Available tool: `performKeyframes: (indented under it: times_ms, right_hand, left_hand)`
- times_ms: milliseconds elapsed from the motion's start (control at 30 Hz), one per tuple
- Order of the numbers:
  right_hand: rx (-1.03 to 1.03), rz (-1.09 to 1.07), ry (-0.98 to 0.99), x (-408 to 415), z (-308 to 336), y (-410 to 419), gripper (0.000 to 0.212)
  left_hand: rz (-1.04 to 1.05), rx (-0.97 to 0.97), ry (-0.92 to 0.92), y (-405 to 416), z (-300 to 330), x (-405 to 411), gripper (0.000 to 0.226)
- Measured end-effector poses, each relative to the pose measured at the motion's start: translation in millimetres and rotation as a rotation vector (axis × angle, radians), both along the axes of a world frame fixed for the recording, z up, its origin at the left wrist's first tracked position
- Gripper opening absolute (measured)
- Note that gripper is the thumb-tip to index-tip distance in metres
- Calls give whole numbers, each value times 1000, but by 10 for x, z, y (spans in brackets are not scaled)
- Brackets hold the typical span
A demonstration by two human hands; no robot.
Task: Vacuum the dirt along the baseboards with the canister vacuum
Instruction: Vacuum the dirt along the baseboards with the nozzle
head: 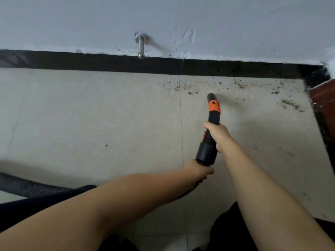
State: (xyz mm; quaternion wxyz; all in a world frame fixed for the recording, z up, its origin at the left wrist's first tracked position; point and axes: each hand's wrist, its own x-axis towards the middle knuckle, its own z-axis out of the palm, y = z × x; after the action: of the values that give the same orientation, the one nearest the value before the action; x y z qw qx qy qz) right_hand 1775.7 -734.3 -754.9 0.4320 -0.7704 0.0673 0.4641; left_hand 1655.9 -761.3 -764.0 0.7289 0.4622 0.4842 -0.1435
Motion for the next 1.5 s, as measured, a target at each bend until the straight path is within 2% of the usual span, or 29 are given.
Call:
performKeyframes:
  times_ms: [100,267,800,933,1067,1300,1400,1500]
  right_hand:
    - [3,111,37,-115,2,108,10]
    - [-7,225,59,-158,47,238,9]
    - [15,456,86,-510,17,296,10]
    - [34,411,55,-587,-22,363,9]
    - [30,226,15,-493,-57,276,9]
    - [6,-14,-9,-62,-11,96,11]
    - [17,-44,16,15,-8,152,12]
    - [36,27,30,-82,-15,294,11]
  left_hand:
    - [84,-21,25,6,-33,-80,20]
    - [178,-26,3,17,-23,-92,24]
    - [299,-6,49,-99,32,-363,19]
    - [300,25,47,-14,-10,-432,18]
    - [214,29,48,36,-41,-403,16]
    - [63,32,-2,41,14,-68,27]
    - [93,38,-16,86,38,-10,29]
    - [165,35,-13,142,33,-82,19]
